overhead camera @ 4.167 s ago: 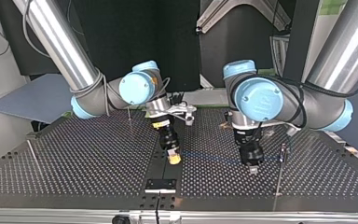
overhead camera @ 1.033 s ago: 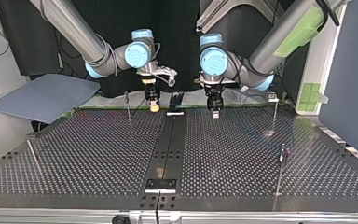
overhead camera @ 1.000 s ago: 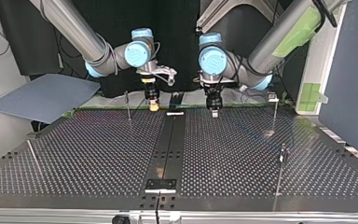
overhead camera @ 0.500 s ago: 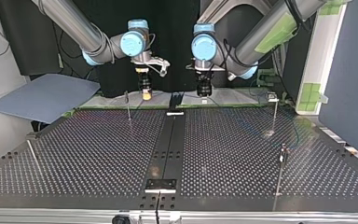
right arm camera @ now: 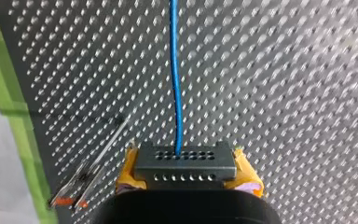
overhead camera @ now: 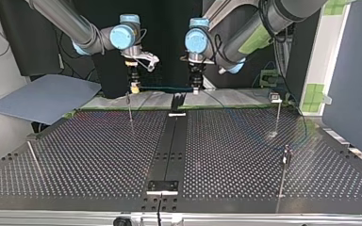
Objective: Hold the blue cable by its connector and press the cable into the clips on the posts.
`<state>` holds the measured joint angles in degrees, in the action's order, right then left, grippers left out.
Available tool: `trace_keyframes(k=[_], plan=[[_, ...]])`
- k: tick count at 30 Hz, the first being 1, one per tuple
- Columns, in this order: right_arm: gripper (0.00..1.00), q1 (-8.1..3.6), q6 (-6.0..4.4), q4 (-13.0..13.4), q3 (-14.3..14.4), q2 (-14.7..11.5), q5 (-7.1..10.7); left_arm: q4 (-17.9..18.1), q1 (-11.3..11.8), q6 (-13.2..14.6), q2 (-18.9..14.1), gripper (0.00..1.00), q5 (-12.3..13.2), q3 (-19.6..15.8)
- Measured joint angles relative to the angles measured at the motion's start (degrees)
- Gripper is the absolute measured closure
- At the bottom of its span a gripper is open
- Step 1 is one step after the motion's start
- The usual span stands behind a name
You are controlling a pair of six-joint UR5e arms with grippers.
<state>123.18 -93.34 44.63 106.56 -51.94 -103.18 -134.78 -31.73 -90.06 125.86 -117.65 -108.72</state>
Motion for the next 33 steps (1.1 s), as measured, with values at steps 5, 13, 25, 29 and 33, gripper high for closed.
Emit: trace_keyframes(k=[5,13,25,29,33], plan=[[1.00,-2.89,-0.22,2.97,2.98,0.11,2.74,0.42,-2.05,-0.30,2.82,1.00,-0.83,1.58],[1.00,-6.75,0.37,7.34,7.33,2.72,4.59,0.07,-6.13,-3.01,7.03,1.00,-2.73,5.60],[1.00,-10.38,-2.87,14.41,12.84,9.56,6.05,0.85,-11.37,-3.49,13.01,1.00,-4.97,10.82],[1.00,-12.42,-2.17,16.69,12.85,10.48,7.48,-0.07,-12.84,-3.40,15.38,1.00,-6.75,13.09],[1.00,-14.55,-0.59,18.07,12.82,10.63,9.50,-0.16,-13.29,-3.38,17.40,1.00,-7.35,15.11]])
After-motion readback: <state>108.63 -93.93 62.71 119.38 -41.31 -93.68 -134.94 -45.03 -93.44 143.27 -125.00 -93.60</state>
